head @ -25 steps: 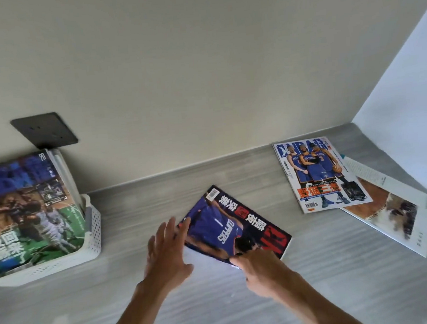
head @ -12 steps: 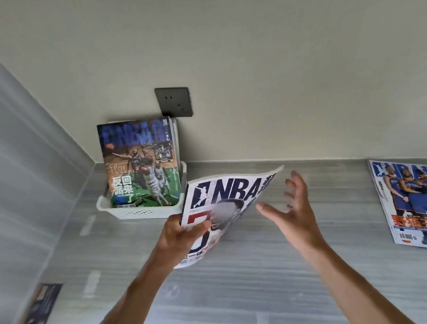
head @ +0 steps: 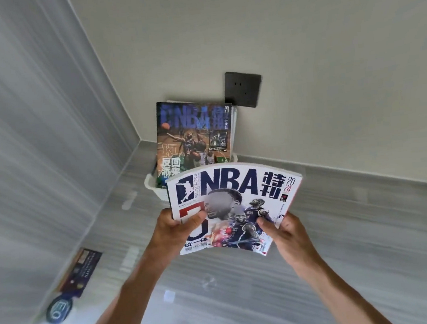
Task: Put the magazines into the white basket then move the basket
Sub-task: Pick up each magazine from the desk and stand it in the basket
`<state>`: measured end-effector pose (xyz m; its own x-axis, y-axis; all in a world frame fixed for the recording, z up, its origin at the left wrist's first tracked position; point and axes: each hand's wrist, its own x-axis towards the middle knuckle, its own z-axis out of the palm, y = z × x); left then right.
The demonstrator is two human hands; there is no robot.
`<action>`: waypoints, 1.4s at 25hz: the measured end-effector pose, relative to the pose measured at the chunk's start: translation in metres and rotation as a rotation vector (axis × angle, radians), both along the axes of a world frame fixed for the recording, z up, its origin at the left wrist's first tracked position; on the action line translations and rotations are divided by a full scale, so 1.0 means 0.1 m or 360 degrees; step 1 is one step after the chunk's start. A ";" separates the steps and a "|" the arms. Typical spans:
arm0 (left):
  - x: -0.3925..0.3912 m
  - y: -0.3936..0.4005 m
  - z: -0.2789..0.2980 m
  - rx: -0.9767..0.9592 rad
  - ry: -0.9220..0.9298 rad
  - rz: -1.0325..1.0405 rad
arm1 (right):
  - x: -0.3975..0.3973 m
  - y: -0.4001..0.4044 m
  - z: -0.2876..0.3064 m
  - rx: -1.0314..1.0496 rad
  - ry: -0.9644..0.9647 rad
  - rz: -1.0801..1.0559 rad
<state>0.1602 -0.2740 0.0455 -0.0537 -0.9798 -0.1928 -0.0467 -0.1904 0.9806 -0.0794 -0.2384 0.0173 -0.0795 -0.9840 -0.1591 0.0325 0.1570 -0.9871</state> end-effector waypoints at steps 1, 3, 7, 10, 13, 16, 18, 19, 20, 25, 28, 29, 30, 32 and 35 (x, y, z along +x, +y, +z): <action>0.06 0.04 -0.09 0.0048 0.0002 0.0003 | 0.06 0.04 -0.11 0.0031 0.0032 0.0035; 0.16 0.13 -0.24 0.0129 0.0026 0.0035 | 0.16 0.12 -0.28 0.0094 0.0065 0.0082; 0.29 0.12 -0.37 0.0106 0.0071 0.0093 | 0.25 0.02 -0.30 0.0096 0.0229 0.0122; 0.33 0.02 -0.22 -0.0011 0.0203 0.0214 | 0.31 -0.15 -0.08 0.0022 0.0407 0.0211; 0.43 -0.32 0.10 -0.0194 0.0201 0.0405 | 0.48 -0.45 0.34 -0.0130 0.0321 -0.0031; 0.53 -0.83 0.55 -0.0400 0.0231 0.0441 | 0.68 -0.92 0.68 -0.0341 0.0215 -0.0242; 0.57 -1.19 0.75 -0.0446 0.0134 0.0451 | 0.78 -1.20 0.74 -0.0410 0.0332 -0.0242; 0.59 -1.33 0.79 -0.0480 0.0025 0.0437 | 0.83 -1.32 0.73 -0.0408 0.0371 -0.0244; 0.61 -1.45 0.80 -0.0537 -0.0165 0.0395 | 0.88 -1.43 0.70 -0.0379 0.0381 -0.0250; 0.72 -1.77 0.58 -0.0583 -0.0906 0.0092 | 0.99 -1.69 0.31 -0.0209 0.0380 -0.0287; 0.74 -1.88 0.52 -0.0572 -0.0704 0.0045 | 0.93 -1.74 0.18 -0.0228 0.0419 -0.0422; 0.71 -1.87 0.50 -0.0582 -0.0612 0.0025 | 0.89 -1.76 0.18 -0.0250 0.0426 -0.0479; 0.69 -1.86 0.48 -0.0585 -0.0543 0.0010 | 0.85 -1.78 0.19 -0.0267 0.0416 -0.0509; 0.67 -1.86 0.43 -0.0519 -0.0530 0.0011 | 0.80 -1.82 0.20 -0.0264 0.0447 -0.0446; 0.76 -1.90 0.23 -0.0411 -0.1064 0.0296 | 0.82 -1.85 0.16 -0.0164 0.0683 -0.0195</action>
